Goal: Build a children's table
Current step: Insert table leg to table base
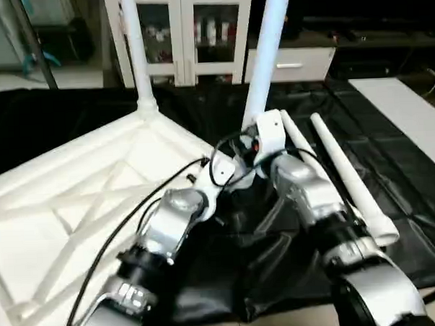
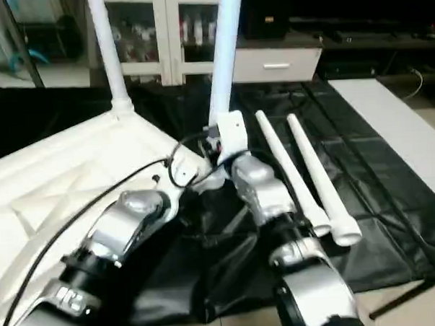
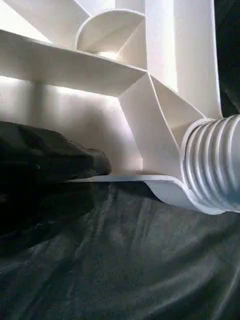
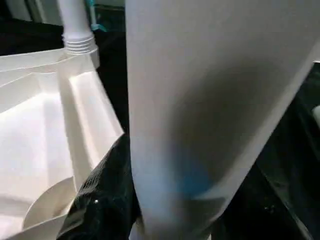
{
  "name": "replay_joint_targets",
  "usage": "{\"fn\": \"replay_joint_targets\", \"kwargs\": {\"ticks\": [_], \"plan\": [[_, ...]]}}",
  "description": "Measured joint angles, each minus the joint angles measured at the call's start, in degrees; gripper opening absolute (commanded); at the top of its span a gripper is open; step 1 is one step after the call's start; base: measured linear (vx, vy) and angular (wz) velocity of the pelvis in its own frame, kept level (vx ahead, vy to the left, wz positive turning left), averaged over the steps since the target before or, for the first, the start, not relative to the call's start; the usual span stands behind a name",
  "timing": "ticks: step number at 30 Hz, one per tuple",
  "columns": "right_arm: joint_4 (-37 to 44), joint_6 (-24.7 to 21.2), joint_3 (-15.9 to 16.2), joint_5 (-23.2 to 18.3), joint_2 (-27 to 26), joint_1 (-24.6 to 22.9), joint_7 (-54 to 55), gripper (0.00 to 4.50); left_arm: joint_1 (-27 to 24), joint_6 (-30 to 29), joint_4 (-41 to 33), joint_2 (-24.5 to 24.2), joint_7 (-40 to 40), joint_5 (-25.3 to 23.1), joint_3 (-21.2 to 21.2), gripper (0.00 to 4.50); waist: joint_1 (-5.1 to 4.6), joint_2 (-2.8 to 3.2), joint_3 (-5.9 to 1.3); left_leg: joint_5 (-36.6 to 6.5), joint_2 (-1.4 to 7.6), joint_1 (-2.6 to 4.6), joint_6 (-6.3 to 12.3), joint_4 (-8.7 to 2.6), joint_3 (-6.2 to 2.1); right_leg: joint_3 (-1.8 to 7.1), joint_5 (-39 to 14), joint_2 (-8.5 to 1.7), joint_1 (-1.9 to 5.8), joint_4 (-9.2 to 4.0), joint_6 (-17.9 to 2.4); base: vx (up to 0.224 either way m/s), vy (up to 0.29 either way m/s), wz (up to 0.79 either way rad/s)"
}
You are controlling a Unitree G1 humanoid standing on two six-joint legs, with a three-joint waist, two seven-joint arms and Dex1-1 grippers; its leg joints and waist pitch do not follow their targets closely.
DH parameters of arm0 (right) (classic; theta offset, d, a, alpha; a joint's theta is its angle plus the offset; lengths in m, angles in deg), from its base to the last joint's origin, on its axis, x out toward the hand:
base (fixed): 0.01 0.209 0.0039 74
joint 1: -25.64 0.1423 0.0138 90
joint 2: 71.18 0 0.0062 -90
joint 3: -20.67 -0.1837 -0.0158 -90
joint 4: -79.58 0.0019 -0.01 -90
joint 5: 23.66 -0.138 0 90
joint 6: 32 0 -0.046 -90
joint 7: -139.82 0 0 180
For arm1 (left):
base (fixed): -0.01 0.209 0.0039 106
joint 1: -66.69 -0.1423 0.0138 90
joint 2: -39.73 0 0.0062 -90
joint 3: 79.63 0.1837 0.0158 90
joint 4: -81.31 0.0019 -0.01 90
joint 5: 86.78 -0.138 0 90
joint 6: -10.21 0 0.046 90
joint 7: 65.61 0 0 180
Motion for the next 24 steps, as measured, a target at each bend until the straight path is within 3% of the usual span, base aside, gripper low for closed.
{"fn": "replay_joint_targets", "kwargs": {"ticks": [13,16,20,24], "plan": [[-5.76,5.73,-1.17,0.52,-0.94,2.16,0.08,1.83,0.96,0.97,1.46,0.31,-0.98,-0.33,-0.64,0.0,-0.36,0.12,0.1,0.0,0.0,-0.52,0.0,0.0,-0.04,-0.14,0.0,-0.12,-0.25,0.07,-0.01,0.0,0.0,0.0],[-5.97,6.21,-1.89,0.46,-0.73,1.76,-1.95,2.55,1.04,1.07,1.46,0.27,-0.58,-0.32,-0.66,0.0,-0.37,0.17,0.15,0.0,-0.01,-0.56,0.0,0.0,-0.04,-0.14,0.0,-0.12,-0.25,0.07,-0.01,0.0,0.0,0.0],[-4.58,5.63,-1.65,0.39,0.45,-1.44,-4.93,2.94,1.2,1.37,0.69,0.1,0.45,0.13,-0.6,0.0,0.09,0.65,0.59,0.0,-0.02,-0.83,0.0,-0.05,0.14,0.1,0.02,-0.15,-0.47,0.17,-0.03,0.0,0.0,0.0],[1.14,3.07,-0.8,0.14,2.4,-3.51,-8.55,3.17,1.64,1.59,0.48,-0.3,1.29,0.25,-0.54,0.0,1.14,0.61,0.59,0.02,-0.01,-1.18,0.03,-0.22,0.68,0.63,0.64,-0.14,-1.17,0.56,-0.89,0.0,0.0,0.0]]}}
